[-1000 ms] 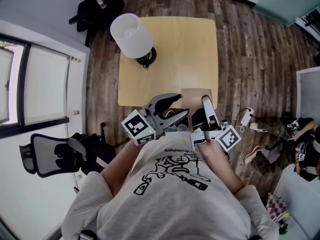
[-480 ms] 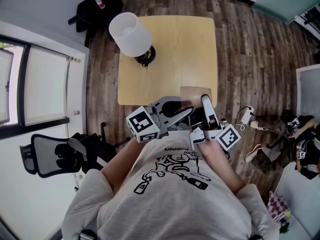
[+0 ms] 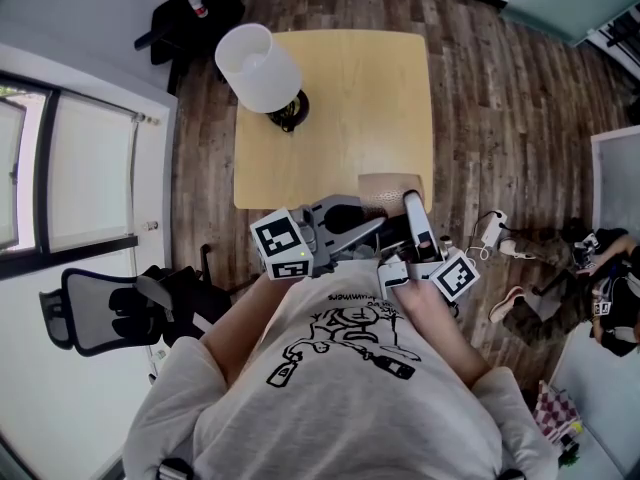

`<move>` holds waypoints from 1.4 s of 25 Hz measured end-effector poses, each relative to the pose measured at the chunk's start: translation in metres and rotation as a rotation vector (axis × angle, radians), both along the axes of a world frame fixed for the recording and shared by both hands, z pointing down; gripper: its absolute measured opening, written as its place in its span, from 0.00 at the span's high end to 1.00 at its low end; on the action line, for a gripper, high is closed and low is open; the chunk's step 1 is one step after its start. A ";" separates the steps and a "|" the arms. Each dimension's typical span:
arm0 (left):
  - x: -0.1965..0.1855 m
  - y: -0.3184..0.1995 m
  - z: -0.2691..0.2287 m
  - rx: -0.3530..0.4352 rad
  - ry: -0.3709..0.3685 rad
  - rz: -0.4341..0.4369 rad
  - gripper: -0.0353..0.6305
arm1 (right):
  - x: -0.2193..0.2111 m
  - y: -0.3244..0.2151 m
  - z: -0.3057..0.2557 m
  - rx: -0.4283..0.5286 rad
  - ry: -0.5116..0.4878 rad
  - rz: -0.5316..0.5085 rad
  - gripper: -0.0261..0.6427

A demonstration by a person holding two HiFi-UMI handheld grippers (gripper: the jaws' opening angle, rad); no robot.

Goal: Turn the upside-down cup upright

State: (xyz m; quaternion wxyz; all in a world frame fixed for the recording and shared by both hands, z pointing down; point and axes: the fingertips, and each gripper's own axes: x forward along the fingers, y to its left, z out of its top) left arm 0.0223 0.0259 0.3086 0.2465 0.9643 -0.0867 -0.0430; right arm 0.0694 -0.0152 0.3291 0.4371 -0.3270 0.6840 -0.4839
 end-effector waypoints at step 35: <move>-0.015 -0.009 0.018 0.056 -0.146 0.028 0.92 | -0.055 0.016 0.034 0.795 2.458 -0.386 0.47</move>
